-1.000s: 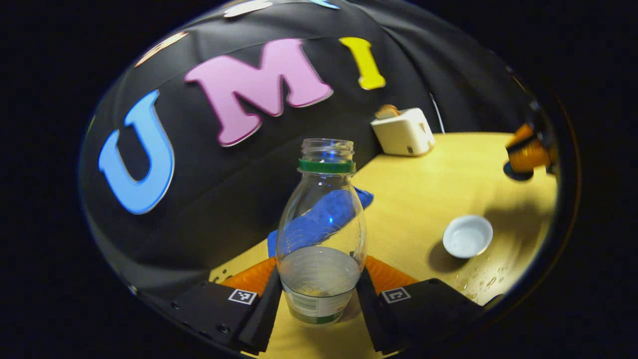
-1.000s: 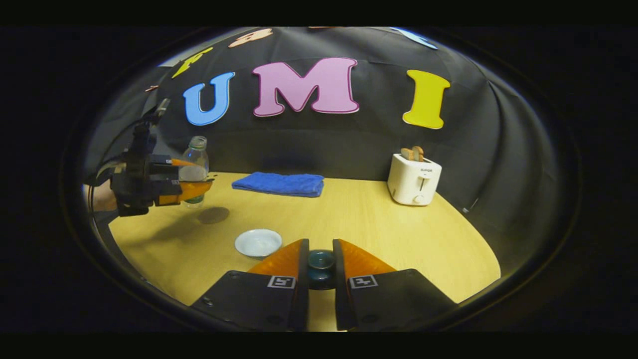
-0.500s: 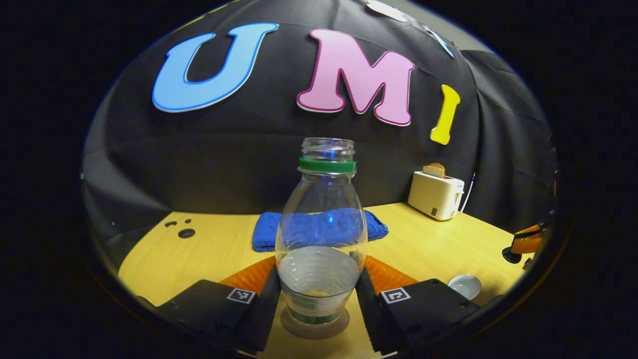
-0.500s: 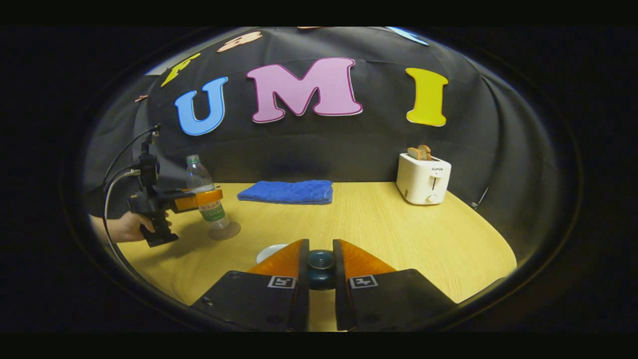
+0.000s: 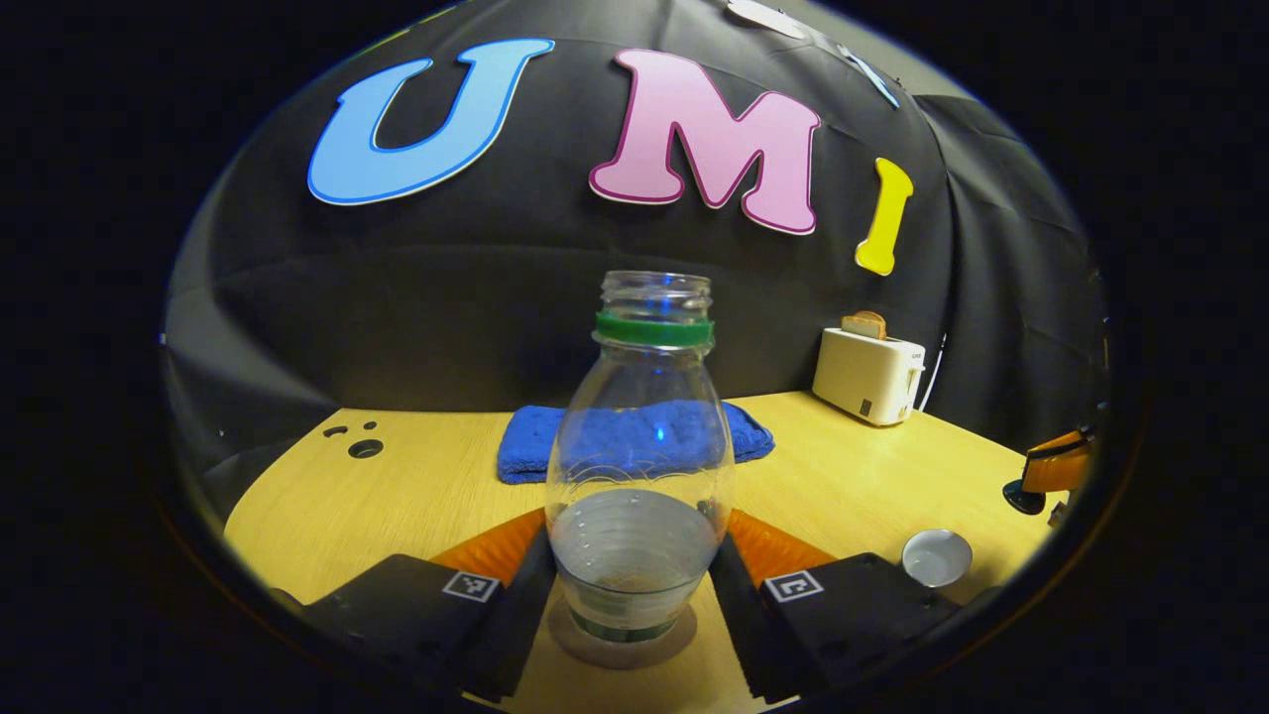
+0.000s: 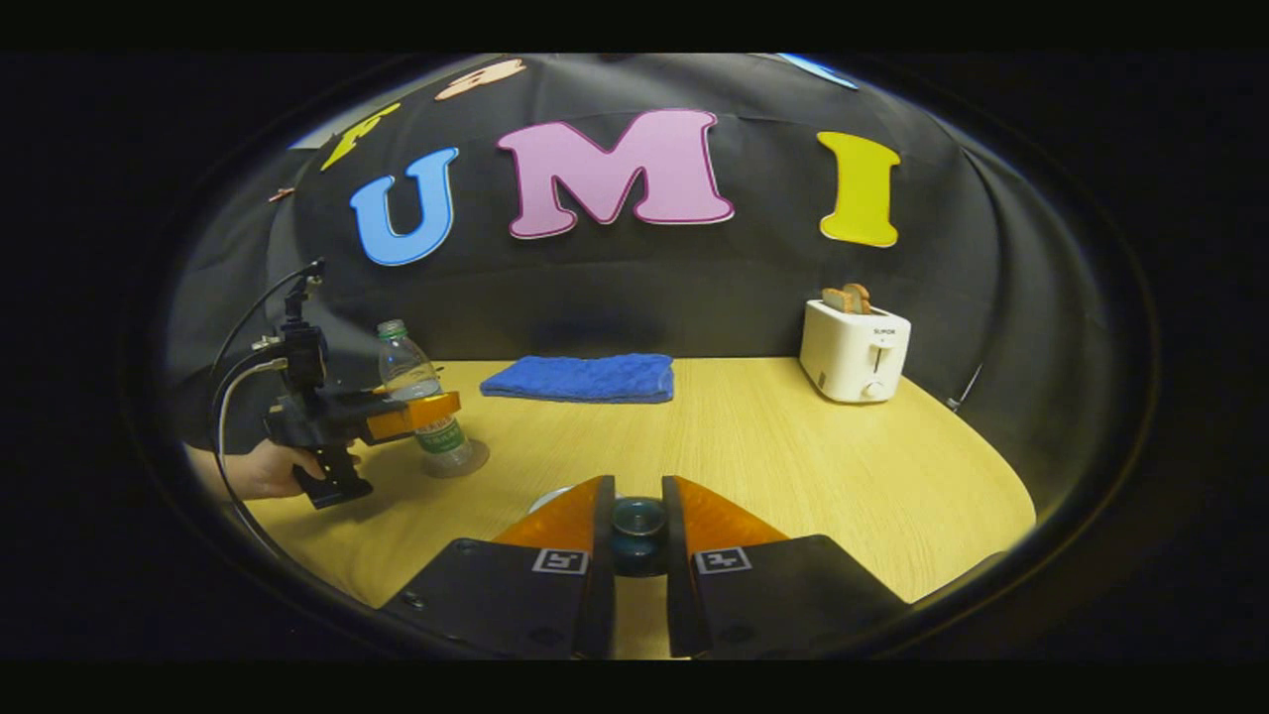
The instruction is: Open the teacup lid with one hand, grasp the water bottle and pour water into the teacup with the other hand; after pouring, place the water bottle on the coaster and then close the teacup lid.
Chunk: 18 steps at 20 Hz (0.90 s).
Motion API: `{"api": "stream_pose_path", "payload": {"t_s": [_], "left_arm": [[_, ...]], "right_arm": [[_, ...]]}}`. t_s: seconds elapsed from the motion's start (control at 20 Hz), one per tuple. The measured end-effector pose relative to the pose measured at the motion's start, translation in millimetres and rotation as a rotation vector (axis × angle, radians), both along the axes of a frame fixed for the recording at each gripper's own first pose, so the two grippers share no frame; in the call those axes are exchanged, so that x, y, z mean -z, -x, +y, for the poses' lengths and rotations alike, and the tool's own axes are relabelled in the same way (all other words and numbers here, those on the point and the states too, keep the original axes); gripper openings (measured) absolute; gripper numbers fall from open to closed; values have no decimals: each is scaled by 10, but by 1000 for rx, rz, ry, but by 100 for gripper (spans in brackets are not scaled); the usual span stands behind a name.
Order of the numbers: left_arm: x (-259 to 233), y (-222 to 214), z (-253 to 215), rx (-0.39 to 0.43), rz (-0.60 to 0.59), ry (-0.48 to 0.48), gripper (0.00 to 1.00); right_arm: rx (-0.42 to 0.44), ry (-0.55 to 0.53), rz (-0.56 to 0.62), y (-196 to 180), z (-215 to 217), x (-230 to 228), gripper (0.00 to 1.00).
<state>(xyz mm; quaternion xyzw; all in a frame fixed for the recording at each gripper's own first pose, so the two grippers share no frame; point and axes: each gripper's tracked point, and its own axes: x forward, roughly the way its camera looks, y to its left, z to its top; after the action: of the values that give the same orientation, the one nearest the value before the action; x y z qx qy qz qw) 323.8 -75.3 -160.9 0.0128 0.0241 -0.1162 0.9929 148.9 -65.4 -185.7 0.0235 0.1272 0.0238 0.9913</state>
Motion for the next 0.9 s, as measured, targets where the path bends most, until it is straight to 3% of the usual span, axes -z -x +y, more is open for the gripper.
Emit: {"api": "stream_pose_path", "payload": {"t_s": [0.1, 0.15, 0.4, 0.7, 0.9], "left_arm": [[-63, 32, 16, -12, -9, -22, 88], [-65, 46, 2, -16, -11, -33, 99], [-70, 241, -11, -31, 21, -20, 98], [97, 607, 11, -46, 74, 13, 98], [299, 807, 141, -75, 117, 3, 98]], "right_arm": [[-5, 6, 1, 3, 4, 11, 24], [-7, 5, 4, 7, 14, 16, 24], [-19, -6, -2, -22, 58, -2, 20], [-28, -11, -16, -167, 146, 40, 24], [-71, -13, -29, -292, 341, 103, 21]]}}
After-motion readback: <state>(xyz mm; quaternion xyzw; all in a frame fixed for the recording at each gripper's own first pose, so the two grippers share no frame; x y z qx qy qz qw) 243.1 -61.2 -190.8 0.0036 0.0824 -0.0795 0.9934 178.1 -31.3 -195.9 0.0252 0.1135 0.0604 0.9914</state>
